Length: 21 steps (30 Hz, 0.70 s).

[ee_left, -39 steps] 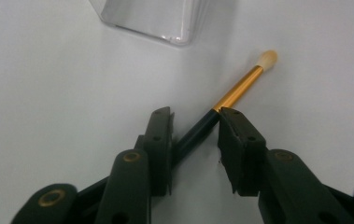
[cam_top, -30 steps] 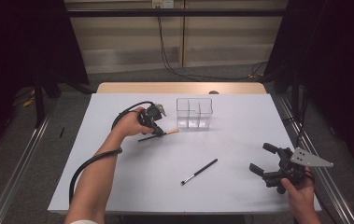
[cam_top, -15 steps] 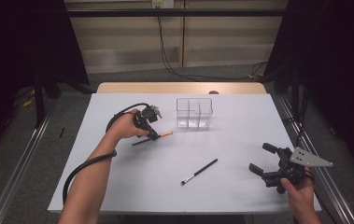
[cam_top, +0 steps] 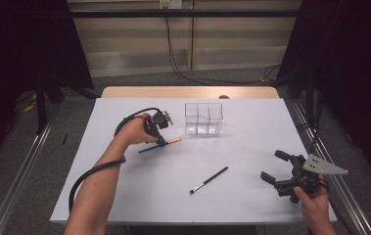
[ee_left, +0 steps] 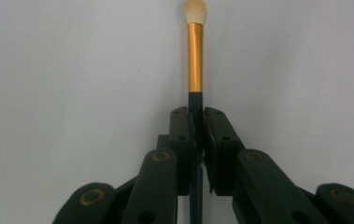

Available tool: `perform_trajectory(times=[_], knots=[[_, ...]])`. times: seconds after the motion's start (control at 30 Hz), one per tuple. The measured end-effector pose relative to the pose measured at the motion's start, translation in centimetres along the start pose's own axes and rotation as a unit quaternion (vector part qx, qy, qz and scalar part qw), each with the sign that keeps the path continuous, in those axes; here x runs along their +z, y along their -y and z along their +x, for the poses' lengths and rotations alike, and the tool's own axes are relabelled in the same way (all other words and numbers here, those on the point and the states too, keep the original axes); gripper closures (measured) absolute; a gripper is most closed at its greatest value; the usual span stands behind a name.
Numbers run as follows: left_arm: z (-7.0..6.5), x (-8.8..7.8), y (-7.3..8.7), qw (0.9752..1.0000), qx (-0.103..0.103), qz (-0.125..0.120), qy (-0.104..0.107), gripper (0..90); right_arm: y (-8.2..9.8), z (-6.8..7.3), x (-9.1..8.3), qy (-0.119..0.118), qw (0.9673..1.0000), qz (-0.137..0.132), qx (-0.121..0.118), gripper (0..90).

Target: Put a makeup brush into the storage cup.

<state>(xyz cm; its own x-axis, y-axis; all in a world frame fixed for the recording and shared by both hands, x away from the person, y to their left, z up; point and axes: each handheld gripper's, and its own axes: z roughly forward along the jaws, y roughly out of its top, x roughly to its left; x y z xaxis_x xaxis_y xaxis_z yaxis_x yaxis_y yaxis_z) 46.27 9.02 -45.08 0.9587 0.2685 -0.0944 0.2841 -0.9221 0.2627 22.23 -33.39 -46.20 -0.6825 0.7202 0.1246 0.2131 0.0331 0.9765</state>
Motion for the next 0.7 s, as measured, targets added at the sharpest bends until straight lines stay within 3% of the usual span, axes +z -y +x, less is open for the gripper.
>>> perform_trajectory(times=[0.27,0.37,0.47,0.53,0.7], knots=[[0.11,0.08,-0.27,0.9999,-0.007,0.011,0.003,82.4,0.02,-0.12,-0.03,0.001,1.0,0.0,0.001,0.0],[-0.02,0.13,-0.36,0.9999,-0.003,0.013,-0.005,83.0,-0.02,-0.07,-0.02,0.001,1.0,0.0,-0.001,0.0],[-0.13,0.12,-0.54,0.9998,-0.012,0.018,-0.003,83.4,-0.05,-0.04,-0.03,0.0,1.0,0.0,0.0,0.0],[-0.27,0.11,-0.63,0.9997,-0.003,0.022,-0.014,83.5,-0.04,-0.04,-0.04,0.0,1.0,0.0,0.0,0.0],[-0.34,-0.08,-0.09,0.9999,-0.006,0.005,-0.015,83.5,-0.01,-0.14,-0.12,0.001,1.0,0.0,0.001,0.0]])
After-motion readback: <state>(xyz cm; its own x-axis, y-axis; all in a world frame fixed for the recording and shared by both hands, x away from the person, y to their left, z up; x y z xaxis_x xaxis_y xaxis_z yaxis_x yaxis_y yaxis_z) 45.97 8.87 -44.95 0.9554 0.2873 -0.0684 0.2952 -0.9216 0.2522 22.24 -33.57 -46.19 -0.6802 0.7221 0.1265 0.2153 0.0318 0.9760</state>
